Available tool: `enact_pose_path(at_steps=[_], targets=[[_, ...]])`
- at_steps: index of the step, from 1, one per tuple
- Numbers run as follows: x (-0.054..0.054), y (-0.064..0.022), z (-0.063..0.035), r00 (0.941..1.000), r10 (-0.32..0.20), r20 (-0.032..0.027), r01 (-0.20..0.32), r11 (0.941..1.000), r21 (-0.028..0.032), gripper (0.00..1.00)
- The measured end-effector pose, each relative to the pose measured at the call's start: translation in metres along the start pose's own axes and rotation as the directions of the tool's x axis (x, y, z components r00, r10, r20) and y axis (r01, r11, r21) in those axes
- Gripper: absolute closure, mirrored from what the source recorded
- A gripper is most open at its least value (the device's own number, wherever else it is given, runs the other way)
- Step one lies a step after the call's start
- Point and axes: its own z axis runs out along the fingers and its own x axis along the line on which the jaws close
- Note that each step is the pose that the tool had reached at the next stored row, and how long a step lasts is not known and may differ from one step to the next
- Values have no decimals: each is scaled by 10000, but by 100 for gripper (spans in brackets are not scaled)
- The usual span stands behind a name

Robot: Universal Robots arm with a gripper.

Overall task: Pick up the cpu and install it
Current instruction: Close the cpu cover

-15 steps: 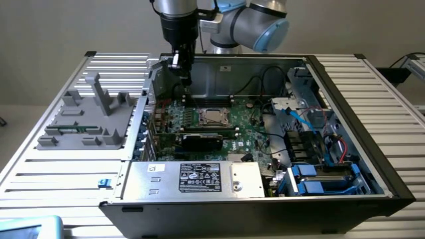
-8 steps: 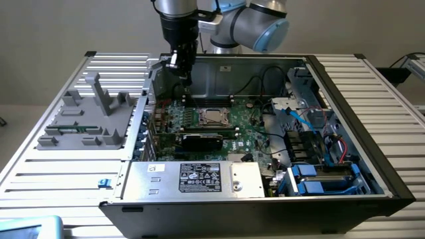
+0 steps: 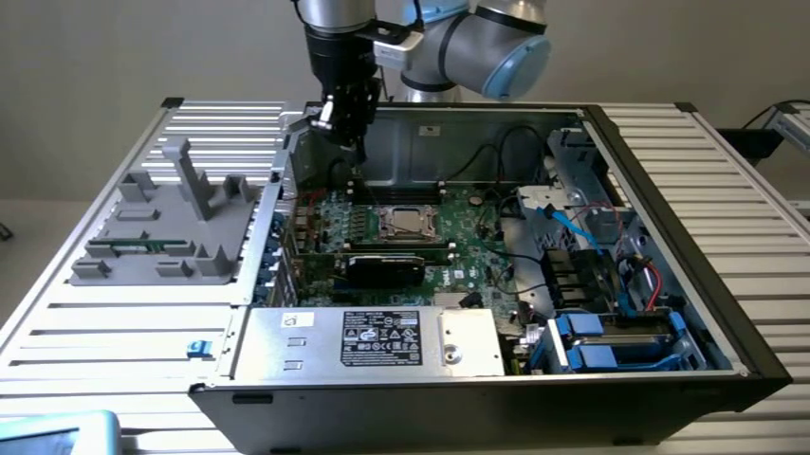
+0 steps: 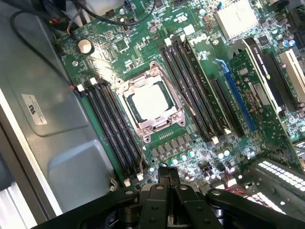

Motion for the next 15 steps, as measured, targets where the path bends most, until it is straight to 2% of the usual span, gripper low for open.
enact_pose_path(at_steps=[4,8,12,15], targets=[[0,0,2,9981,614,22,-614,9981,-15,89],[0,0,2,9923,1239,44,-1238,9923,-31,89],[0,0,3,9824,1865,66,-1865,9824,-49,89],[0,0,4,9722,2339,81,-2338,9723,-63,89]])
